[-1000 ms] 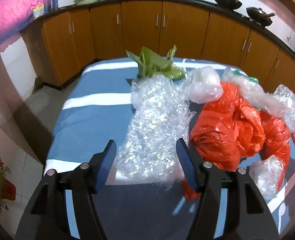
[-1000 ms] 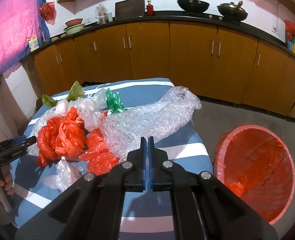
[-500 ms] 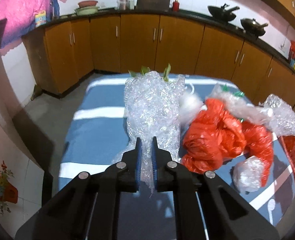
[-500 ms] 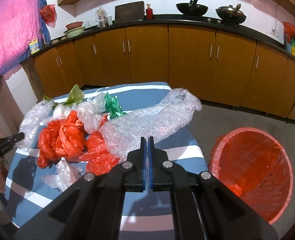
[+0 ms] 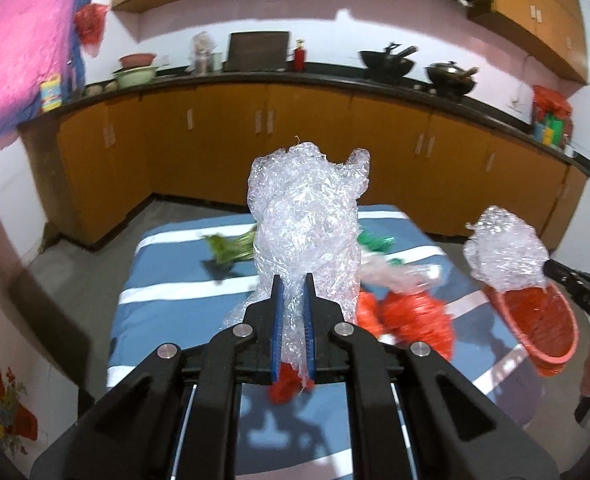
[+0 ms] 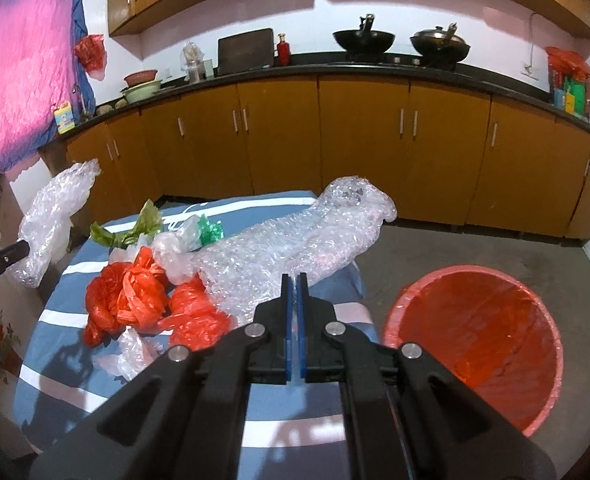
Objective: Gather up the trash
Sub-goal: 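Move both bubble wraps over the wastebasket and open both tools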
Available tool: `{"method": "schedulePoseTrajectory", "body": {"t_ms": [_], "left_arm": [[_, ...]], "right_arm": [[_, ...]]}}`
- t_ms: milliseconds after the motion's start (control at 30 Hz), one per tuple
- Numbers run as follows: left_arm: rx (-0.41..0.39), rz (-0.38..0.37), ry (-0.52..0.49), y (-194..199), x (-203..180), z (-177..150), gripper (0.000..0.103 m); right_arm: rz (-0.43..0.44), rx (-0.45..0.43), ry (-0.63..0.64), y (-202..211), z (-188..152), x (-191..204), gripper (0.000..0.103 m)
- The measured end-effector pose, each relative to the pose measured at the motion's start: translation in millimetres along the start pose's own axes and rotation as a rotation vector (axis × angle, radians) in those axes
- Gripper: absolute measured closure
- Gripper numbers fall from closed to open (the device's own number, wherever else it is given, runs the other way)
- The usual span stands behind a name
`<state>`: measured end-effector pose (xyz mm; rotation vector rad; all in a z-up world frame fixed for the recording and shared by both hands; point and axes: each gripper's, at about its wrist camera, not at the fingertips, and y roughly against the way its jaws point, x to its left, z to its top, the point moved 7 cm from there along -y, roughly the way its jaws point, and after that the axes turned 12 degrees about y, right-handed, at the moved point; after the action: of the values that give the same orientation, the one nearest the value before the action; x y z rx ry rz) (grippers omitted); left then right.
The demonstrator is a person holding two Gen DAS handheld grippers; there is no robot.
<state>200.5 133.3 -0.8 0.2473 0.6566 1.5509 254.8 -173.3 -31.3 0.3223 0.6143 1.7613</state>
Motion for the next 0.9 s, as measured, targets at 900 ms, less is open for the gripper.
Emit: {"method": "schedulePoseTrajectory", "body": {"t_ms": [900], "left_arm": [[0.19, -0.356, -0.213, -75, -279, -87, 0.094]], "right_arm": [[-0.271, 0.05, -0.07, 44, -85, -179, 0.099]]}}
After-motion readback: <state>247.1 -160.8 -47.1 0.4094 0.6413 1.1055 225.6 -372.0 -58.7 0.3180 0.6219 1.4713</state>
